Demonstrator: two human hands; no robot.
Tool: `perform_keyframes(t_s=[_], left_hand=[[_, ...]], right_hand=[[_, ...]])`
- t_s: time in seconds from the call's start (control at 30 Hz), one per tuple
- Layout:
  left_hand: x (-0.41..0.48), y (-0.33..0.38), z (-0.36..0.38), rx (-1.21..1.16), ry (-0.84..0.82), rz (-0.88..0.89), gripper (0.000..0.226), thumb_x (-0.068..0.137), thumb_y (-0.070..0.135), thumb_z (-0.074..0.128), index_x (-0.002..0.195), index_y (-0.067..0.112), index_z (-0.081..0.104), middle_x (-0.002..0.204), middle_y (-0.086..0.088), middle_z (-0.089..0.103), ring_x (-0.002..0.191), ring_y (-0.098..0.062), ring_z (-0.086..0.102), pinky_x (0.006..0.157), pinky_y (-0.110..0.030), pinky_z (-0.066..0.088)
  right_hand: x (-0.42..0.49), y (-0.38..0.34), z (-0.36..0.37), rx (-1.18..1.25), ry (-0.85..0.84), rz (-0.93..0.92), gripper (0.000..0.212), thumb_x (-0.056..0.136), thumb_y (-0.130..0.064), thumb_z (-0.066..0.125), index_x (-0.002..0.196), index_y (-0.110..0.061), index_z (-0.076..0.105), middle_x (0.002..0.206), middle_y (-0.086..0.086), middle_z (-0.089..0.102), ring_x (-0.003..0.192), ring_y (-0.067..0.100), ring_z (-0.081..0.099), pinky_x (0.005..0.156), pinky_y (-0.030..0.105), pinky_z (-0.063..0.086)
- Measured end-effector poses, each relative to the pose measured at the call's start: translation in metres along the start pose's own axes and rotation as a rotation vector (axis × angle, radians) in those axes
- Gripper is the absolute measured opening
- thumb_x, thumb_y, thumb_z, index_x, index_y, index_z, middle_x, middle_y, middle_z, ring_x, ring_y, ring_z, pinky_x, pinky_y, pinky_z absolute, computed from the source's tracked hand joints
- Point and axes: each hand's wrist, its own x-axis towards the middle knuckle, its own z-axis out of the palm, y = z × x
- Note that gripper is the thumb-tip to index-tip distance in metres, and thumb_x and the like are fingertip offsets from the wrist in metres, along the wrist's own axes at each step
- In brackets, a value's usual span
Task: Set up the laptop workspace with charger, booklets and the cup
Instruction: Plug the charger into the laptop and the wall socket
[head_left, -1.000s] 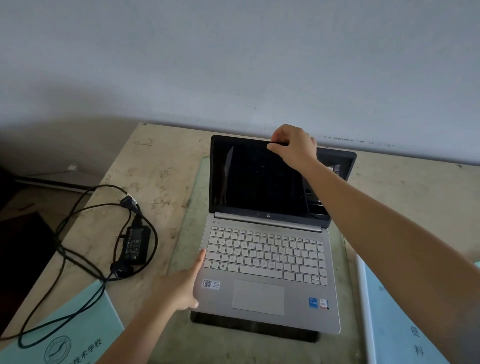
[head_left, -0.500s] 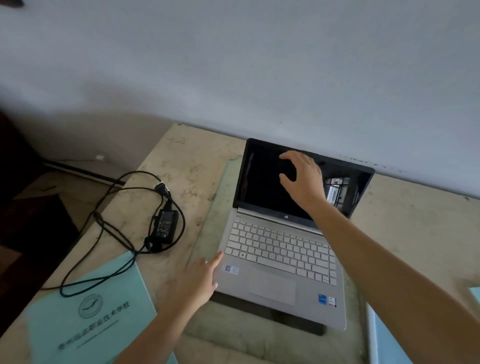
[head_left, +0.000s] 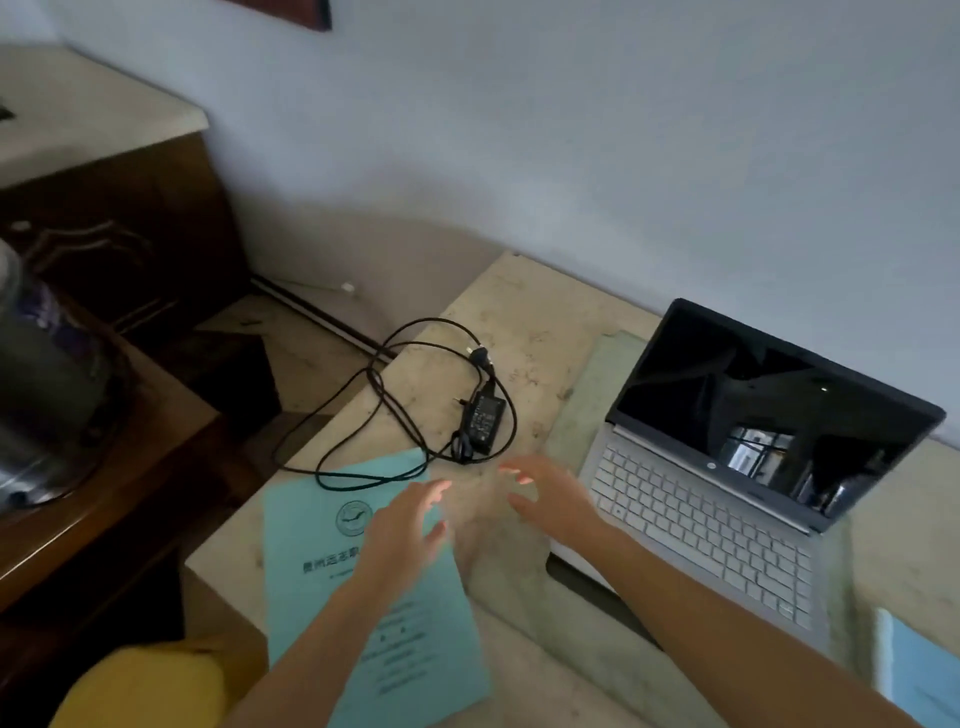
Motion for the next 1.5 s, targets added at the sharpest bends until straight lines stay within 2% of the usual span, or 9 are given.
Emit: perform_keyframes(t_s=[0.33, 0.5, 0.6, 0.73, 0.9, 1.07, 1.2, 1.33, 1.5], left_hand=[[-0.024, -0.082, -0.043, -0.049, 0.049, -0.336, 0.047, 0.086, 0.018, 0.056, 0.132, 0.023, 0.046, 0.134, 0.004, 0.047, 0.124, -0.017, 0.044, 0.102, -0.033, 0.038], [-0.011, -0.079, -0.038, -0.461, 0.207, -0.571, 0.014, 0.089, 0.022, 0.057, 0.102, 0.025, 0.055, 0.101, 0.011, 0.057, 0.094, -0.008, 0.056, 0.065, -0.019, 0.045], [0.000, -0.078, -0.037, -0.588, 0.305, -0.686, 0.006, 0.088, 0.024, 0.057, 0.086, 0.023, 0.051, 0.089, 0.011, 0.058, 0.086, -0.008, 0.056, 0.061, -0.020, 0.039], [0.000, -0.078, -0.039, -0.463, 0.363, -0.667, 0.008, 0.087, 0.024, 0.056, 0.081, 0.021, 0.051, 0.078, 0.002, 0.062, 0.071, -0.014, 0.058, 0.061, -0.030, 0.044], [0.005, -0.062, -0.049, -0.151, 0.457, -0.403, 0.012, 0.085, 0.031, 0.055, 0.076, 0.030, 0.048, 0.062, 0.006, 0.055, 0.057, -0.007, 0.052, 0.050, -0.020, 0.037], [0.047, -0.027, -0.048, -0.209, 0.252, -0.240, 0.008, 0.090, 0.035, 0.051, 0.092, 0.028, 0.055, 0.087, 0.011, 0.061, 0.082, -0.007, 0.059, 0.067, -0.021, 0.043], [0.083, 0.008, -0.040, -0.540, -0.131, -0.453, 0.041, 0.091, 0.036, 0.048, 0.123, 0.010, 0.049, 0.114, -0.011, 0.058, 0.101, -0.021, 0.060, 0.084, -0.040, 0.048], [0.091, 0.039, -0.031, -0.882, -0.241, -0.565, 0.013, 0.096, 0.018, 0.045, 0.107, 0.012, 0.047, 0.094, -0.011, 0.061, 0.063, -0.015, 0.057, 0.056, -0.025, 0.044], [0.075, 0.075, -0.014, -1.032, -0.275, -0.418, 0.030, 0.100, 0.014, 0.030, 0.085, 0.007, 0.055, 0.048, 0.001, 0.041, 0.034, -0.007, 0.031, 0.036, -0.019, 0.023]], right_hand=[[0.050, -0.077, 0.071, -0.090, -0.195, -0.198, 0.050, 0.092, -0.026, 0.056, 0.140, -0.028, 0.043, 0.136, -0.004, 0.051, 0.106, 0.012, 0.058, 0.091, 0.030, 0.048], [0.060, -0.087, 0.092, -0.192, -0.229, -0.198, 0.052, 0.094, -0.026, 0.053, 0.144, -0.025, 0.037, 0.129, 0.004, 0.048, 0.100, 0.022, 0.059, 0.085, 0.032, 0.047], [0.061, -0.086, 0.096, -0.226, -0.214, -0.170, 0.037, 0.092, -0.025, 0.053, 0.129, -0.027, 0.051, 0.116, 0.002, 0.056, 0.103, 0.019, 0.057, 0.081, 0.029, 0.043], [0.059, -0.082, 0.091, -0.174, -0.140, -0.066, 0.024, 0.093, -0.029, 0.050, 0.112, -0.034, 0.063, 0.107, -0.007, 0.067, 0.090, 0.014, 0.064, 0.066, 0.026, 0.046], [0.049, -0.075, 0.077, -0.085, 0.003, -0.042, 0.027, 0.092, -0.035, 0.052, 0.115, -0.039, 0.065, 0.106, -0.014, 0.072, 0.092, 0.008, 0.065, 0.077, 0.027, 0.052], [0.027, -0.077, 0.070, -0.059, 0.082, -0.179, 0.024, 0.091, -0.040, 0.054, 0.112, -0.038, 0.065, 0.105, -0.017, 0.071, 0.094, 0.004, 0.065, 0.080, 0.029, 0.053], [0.004, -0.081, 0.060, -0.098, 0.168, -0.362, 0.023, 0.089, -0.037, 0.056, 0.105, -0.034, 0.071, 0.101, -0.011, 0.074, 0.091, 0.012, 0.068, 0.074, 0.030, 0.055], [-0.022, -0.081, 0.048, -0.210, 0.282, -0.517, 0.016, 0.080, -0.030, 0.068, 0.094, -0.031, 0.075, 0.086, -0.013, 0.075, 0.077, 0.008, 0.069, 0.055, 0.019, 0.051], [-0.059, -0.064, 0.036, -0.013, 0.337, -0.415, 0.013, 0.086, -0.029, 0.062, 0.086, -0.024, 0.074, 0.083, -0.009, 0.074, 0.072, 0.011, 0.068, 0.056, 0.023, 0.053]])
